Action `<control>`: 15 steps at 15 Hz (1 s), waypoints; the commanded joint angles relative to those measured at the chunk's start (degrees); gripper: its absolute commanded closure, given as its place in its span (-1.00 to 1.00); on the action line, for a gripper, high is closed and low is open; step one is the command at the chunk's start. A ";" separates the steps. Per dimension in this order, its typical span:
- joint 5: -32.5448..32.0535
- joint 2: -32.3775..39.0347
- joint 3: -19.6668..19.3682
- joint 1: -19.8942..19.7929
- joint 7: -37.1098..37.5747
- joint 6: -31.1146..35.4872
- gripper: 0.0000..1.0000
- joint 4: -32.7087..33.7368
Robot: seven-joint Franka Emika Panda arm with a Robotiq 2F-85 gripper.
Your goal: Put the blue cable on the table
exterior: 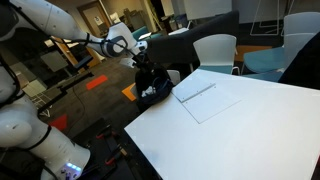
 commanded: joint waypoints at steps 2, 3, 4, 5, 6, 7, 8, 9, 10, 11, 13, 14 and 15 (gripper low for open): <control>-2.67 2.88 1.06 0.65 -3.96 2.14 -1.00 0.29; -3.98 4.13 1.16 1.13 -4.24 3.28 -1.00 0.42; -5.26 5.63 1.06 1.71 -3.50 4.11 -1.00 0.99; -5.52 6.96 1.31 1.88 -3.69 5.67 -1.00 1.25; -6.44 8.52 1.02 2.46 -3.04 7.44 -1.00 1.62; -7.22 9.79 0.54 3.11 -2.24 9.03 -1.00 1.92; -8.28 11.22 -0.02 3.90 -1.55 10.84 -1.00 2.32; -8.71 12.67 -0.30 4.35 -1.37 12.38 -1.00 2.97; -9.07 13.75 -0.65 4.83 -1.33 13.65 -1.00 3.43; -9.44 14.88 -1.28 5.50 -0.90 14.70 -1.00 4.14; -9.72 16.87 -2.41 6.70 0.15 16.09 -1.00 5.69; -9.77 17.77 -2.94 7.24 0.41 16.30 -1.00 6.61; -9.50 18.61 -3.12 7.48 0.32 16.25 -1.00 7.53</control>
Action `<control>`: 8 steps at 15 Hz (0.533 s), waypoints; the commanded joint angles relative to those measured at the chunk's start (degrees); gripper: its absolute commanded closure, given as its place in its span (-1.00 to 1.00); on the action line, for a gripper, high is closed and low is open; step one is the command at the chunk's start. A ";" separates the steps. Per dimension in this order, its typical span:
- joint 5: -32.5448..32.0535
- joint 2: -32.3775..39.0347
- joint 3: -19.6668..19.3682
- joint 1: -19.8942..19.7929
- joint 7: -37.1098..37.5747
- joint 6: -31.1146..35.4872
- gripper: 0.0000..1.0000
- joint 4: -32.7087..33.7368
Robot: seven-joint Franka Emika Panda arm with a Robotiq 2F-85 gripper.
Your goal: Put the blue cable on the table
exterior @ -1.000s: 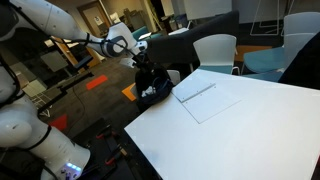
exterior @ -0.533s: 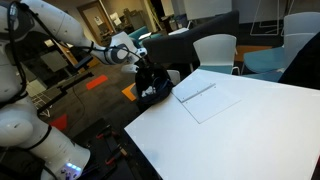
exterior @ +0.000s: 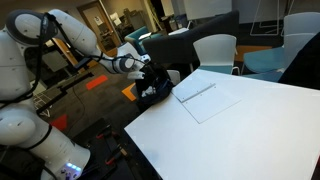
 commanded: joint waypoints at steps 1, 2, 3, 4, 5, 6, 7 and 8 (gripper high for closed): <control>-0.81 3.39 -1.86 1.95 2.22 0.85 -1.00 4.15; -0.67 4.18 -2.04 2.15 2.36 0.52 -1.00 5.17; -0.45 4.86 -2.11 2.26 2.69 0.32 -1.00 5.94; -0.41 5.48 -2.33 2.47 3.00 0.08 -1.00 6.72; -0.27 6.09 -2.42 2.55 3.15 -0.11 -0.50 7.37; -0.14 6.69 -2.46 2.56 3.31 -0.20 -0.47 7.97; -0.03 7.14 -2.43 2.54 3.57 -0.23 -0.31 8.40; 0.03 7.47 -2.41 2.55 3.72 -0.28 -0.17 8.70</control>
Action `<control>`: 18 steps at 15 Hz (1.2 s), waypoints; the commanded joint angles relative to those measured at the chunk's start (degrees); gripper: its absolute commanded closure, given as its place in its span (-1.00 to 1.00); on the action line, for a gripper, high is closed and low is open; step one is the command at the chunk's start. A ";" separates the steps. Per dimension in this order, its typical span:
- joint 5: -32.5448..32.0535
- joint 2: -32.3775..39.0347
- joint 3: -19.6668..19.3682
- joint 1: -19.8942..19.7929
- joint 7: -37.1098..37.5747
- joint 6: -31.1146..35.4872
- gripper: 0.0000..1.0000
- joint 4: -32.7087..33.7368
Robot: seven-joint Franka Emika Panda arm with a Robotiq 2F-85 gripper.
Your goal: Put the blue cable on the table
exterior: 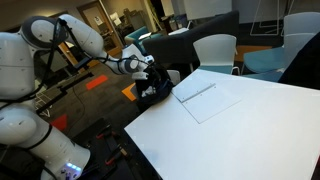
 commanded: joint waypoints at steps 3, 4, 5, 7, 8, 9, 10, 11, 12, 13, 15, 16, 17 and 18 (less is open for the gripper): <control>0.19 2.24 -0.68 0.80 1.53 -0.33 0.28 2.79; 0.27 2.56 -0.51 0.69 1.35 -0.58 0.45 3.12; 0.25 2.78 -0.55 0.78 1.38 -0.68 0.59 3.31; 0.23 3.18 -0.49 0.90 1.31 -0.91 0.90 3.71; 0.25 3.45 -0.40 0.96 1.24 -1.32 0.99 4.12; 0.14 3.60 -0.57 1.25 1.37 -1.59 1.00 4.38; 0.11 3.59 -0.50 1.41 1.31 -2.06 1.00 4.54; -0.04 3.50 -1.52 2.49 2.48 -3.58 1.00 4.92; -0.02 3.36 -1.75 2.88 2.99 -4.93 0.97 5.15; 0.14 2.74 -1.45 2.86 3.34 -6.02 0.97 4.84; 0.26 0.12 -1.77 3.66 5.50 -9.81 0.97 3.48; -0.23 -1.86 -2.64 4.60 7.24 -12.23 0.97 2.32; -0.71 -3.37 -3.38 5.40 9.13 -14.48 0.97 1.68; -1.72 -5.42 -4.82 6.68 11.85 -16.85 0.97 0.74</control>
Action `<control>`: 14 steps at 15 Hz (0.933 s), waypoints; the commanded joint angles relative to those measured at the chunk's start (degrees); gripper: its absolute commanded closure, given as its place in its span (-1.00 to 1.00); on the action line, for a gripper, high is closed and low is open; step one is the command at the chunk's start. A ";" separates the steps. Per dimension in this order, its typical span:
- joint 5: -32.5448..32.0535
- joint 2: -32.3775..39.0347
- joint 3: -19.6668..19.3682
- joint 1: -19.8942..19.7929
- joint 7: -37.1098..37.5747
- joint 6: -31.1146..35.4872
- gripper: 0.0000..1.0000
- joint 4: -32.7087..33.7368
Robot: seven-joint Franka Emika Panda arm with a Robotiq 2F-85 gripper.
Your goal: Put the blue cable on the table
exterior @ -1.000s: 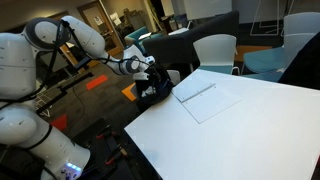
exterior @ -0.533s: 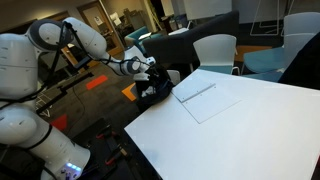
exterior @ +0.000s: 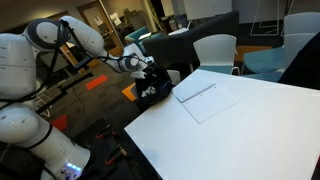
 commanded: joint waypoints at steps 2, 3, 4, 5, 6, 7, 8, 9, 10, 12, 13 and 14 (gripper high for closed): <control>-4.71 -10.70 -5.62 5.40 11.26 -11.23 0.97 -5.17; -6.52 -12.70 -6.35 5.89 13.72 -13.14 0.97 -5.94; -8.21 -14.75 -6.70 6.08 15.99 -15.62 0.97 -6.58; -9.98 -17.07 -6.95 5.98 18.22 -17.86 0.97 -7.61; -11.45 -19.10 -6.77 5.52 20.26 -20.43 0.97 -8.28; -12.92 -21.44 -6.59 4.83 22.19 -22.74 0.97 -9.37; -14.27 -23.77 -6.26 4.04 24.12 -25.34 0.97 -10.37; -15.39 -25.98 -5.81 3.10 25.89 -27.69 0.97 -11.30; -16.36 -28.33 -5.47 2.01 27.80 -29.66 0.97 -12.61; -17.40 -32.54 -4.64 -0.64 30.62 -33.74 0.97 -14.73; -17.60 -34.49 -4.20 -2.09 31.79 -35.88 0.97 -15.75; -17.64 -36.28 -3.80 -3.69 32.73 -38.02 0.97 -16.78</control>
